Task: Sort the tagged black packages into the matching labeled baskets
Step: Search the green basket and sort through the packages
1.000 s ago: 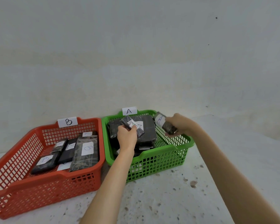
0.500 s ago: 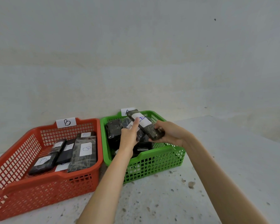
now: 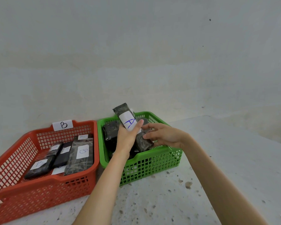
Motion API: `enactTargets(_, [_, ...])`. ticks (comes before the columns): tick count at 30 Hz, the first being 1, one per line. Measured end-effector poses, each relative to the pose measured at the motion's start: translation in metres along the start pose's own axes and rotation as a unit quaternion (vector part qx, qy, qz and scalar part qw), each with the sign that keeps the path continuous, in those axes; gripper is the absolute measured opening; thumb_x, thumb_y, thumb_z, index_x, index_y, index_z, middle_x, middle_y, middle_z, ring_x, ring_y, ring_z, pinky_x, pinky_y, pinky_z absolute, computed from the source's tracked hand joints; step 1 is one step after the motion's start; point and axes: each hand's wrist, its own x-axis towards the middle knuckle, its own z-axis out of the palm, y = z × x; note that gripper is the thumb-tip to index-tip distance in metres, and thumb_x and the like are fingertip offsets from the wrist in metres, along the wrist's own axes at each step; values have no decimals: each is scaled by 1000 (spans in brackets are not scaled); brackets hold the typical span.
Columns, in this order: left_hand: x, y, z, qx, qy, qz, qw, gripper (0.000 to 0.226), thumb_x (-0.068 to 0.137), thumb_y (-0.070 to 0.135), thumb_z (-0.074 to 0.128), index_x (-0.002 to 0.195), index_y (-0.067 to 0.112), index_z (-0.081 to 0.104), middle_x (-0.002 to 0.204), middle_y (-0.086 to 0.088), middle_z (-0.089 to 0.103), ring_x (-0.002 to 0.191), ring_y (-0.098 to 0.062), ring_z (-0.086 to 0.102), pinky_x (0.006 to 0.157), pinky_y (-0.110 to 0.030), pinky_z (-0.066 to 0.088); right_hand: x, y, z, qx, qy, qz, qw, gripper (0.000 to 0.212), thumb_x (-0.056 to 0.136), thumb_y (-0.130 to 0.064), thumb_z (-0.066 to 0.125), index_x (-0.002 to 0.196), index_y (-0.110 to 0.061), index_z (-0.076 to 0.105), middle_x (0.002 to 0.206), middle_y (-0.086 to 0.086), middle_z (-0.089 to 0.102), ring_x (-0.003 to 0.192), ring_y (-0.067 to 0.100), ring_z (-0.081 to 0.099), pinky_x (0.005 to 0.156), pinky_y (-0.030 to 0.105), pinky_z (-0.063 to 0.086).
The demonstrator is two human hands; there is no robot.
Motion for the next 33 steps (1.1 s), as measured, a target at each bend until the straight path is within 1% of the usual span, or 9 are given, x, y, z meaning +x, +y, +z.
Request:
enactTargets(3, [2,0,-5,-11,93,-13,996,52,80,27,71,119,3,46,102,-11,61,92,-25,60,88,-41,50,16,-6,5,-62,113,19,991,34,96,-28,43,119,-5,54,99,11,62,85,19,64,72,31,58])
enactTargets(6, [3,-2,-13,-55,162,-83,982,54,81,26,69,121,-2,46,106,-15,62,89,-26,59,82,-37,48,39,-14,6,-239,229,90,939,62,96,-44,35,137,2,36,139,24,44,120,36,50,90,40,49])
enactTargets(9, [0,-4,-15,-46,177,-97,978,52,82,24,67,121,-4,48,113,-19,62,87,-27,59,76,-36,47,57,-7,10,-329,149,209,909,65,94,-53,32,136,-4,38,137,19,45,115,33,52,94,36,47])
enactTargets(12, [0,-3,-16,-59,171,-111,977,51,82,21,67,121,-4,46,115,-20,61,88,-27,58,81,-38,49,63,6,5,-212,129,252,935,43,92,-46,46,96,-3,48,82,10,54,73,23,54,81,30,46])
enactTargets(15, [1,-3,-15,-53,146,-130,979,53,81,20,68,122,-4,47,118,-22,60,101,-32,61,93,-45,50,50,5,-15,-150,152,257,942,35,91,-36,52,81,-4,43,72,8,50,60,19,48,77,31,46])
enactTargets(21, [4,-5,-13,-63,149,-138,977,55,79,19,70,124,-4,45,120,-24,58,101,-32,60,96,-48,48,18,-23,-48,-137,63,353,923,20,91,-15,55,97,3,49,103,19,57,110,33,51,103,49,39])
enactTargets(23, [4,-5,-15,-83,150,-148,974,55,79,18,69,124,-4,47,121,-23,59,97,-30,59,93,-43,49,17,-29,-47,-170,62,384,905,37,91,-17,55,117,8,46,127,23,53,123,34,48,109,47,33])
enactTargets(29, [-2,0,-19,-111,128,-194,966,40,79,10,65,113,0,46,81,-10,52,63,-20,47,55,-28,37,32,-47,-25,-539,90,392,740,74,88,-46,53,140,1,32,139,11,49,125,26,50,101,33,41])
enactTargets(33, [-7,3,-17,-104,66,-229,965,37,80,8,62,115,2,49,72,-5,44,60,-16,42,50,-25,34,41,-31,-9,-699,82,335,626,72,81,-49,60,138,-11,37,136,3,51,119,25,54,96,34,46])
